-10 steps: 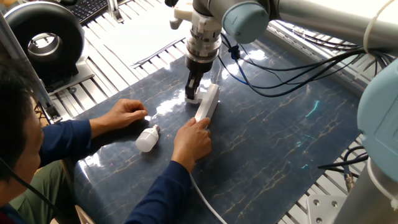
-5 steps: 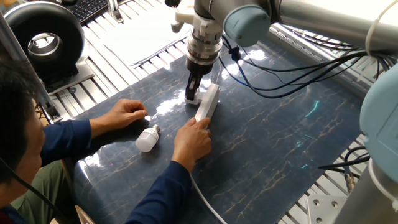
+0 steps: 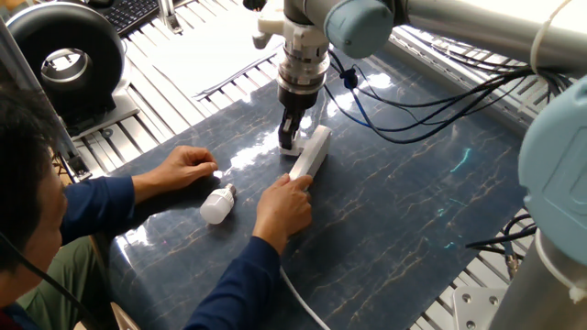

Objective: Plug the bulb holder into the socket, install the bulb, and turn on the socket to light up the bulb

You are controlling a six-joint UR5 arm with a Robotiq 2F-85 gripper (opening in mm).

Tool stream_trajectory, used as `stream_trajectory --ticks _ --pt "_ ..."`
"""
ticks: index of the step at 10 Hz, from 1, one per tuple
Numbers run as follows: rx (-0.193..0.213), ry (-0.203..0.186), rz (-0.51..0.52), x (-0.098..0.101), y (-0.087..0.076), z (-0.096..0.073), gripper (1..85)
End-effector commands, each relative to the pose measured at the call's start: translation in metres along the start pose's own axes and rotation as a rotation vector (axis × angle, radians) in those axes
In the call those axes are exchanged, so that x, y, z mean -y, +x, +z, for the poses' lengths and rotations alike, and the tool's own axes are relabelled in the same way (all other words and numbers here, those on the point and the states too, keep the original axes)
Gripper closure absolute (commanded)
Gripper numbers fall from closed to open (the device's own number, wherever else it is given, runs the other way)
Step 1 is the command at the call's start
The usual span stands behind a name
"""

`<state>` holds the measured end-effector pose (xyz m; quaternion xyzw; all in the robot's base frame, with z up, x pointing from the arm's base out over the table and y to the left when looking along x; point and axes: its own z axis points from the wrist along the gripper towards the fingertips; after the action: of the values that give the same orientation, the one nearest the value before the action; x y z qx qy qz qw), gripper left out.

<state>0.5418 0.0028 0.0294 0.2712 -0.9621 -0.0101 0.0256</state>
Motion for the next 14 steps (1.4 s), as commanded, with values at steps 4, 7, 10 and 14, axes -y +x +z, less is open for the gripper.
stream_trajectory --ticks 4,7,10,14 --pt "-0.078 -0.004 0.023 0.003 0.009 -0.014 84.3" --pt "0.049 -0.073 0.090 -0.003 -0.018 -0.018 84.3" --pt "0.058 -0.100 0.090 -0.001 -0.020 -0.021 84.3" --pt "0.095 -0.094 0.093 -0.001 -0.028 -0.019 84.3"
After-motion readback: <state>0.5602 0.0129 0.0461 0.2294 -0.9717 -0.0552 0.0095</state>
